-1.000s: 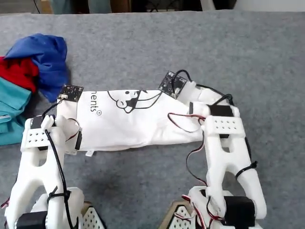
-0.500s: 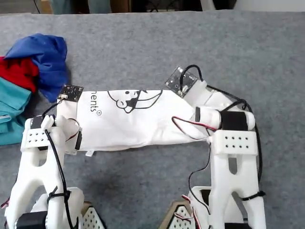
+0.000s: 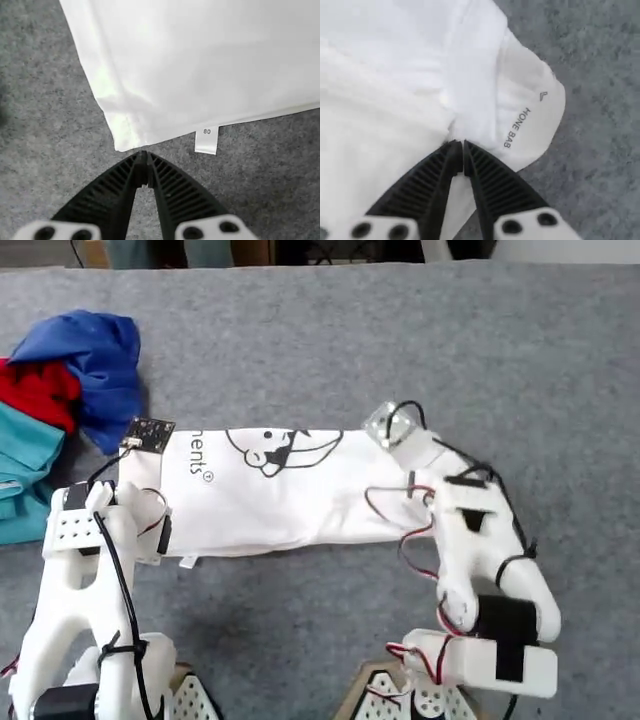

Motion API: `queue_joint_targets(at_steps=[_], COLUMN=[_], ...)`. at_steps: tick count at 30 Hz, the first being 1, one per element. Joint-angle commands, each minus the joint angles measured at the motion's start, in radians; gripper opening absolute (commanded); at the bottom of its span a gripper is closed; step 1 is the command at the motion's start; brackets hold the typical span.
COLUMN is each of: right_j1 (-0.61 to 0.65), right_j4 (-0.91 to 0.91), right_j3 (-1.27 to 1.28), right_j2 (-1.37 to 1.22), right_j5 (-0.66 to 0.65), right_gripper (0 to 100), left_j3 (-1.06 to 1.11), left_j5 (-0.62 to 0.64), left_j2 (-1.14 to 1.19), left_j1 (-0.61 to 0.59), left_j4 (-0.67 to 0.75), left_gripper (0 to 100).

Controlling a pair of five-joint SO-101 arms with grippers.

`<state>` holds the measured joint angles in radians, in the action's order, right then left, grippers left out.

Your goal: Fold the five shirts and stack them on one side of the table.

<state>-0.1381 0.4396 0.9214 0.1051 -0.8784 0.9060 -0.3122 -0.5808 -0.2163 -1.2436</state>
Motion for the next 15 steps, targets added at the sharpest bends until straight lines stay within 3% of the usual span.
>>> queue_joint_targets(at_steps=[1, 8, 12, 15], right_j1=[-0.020, 0.014, 0.012, 0.008], right_j4=[0.126, 0.172, 0.163, 0.175], right_j3=[-0.081, -0.076, -0.087, -0.085], right_j2=[0.024, 0.271, 0.421, 0.499], right_j5=[0.028, 0.046, 0.135, 0.187], right_gripper=[1.5, 1.5, 1.5, 1.5], left_j3=[-0.039, -0.308, -0.470, -0.507], left_j5=[-0.005, -0.005, -0.011, -0.011], left_j2=[-0.031, -0.031, -0.018, 0.008], left_j1=[-0.013, -0.016, -0.116, -0.213], left_j4=[-0.041, -0.236, -0.288, -0.285], left_gripper=[3, 3, 3, 13])
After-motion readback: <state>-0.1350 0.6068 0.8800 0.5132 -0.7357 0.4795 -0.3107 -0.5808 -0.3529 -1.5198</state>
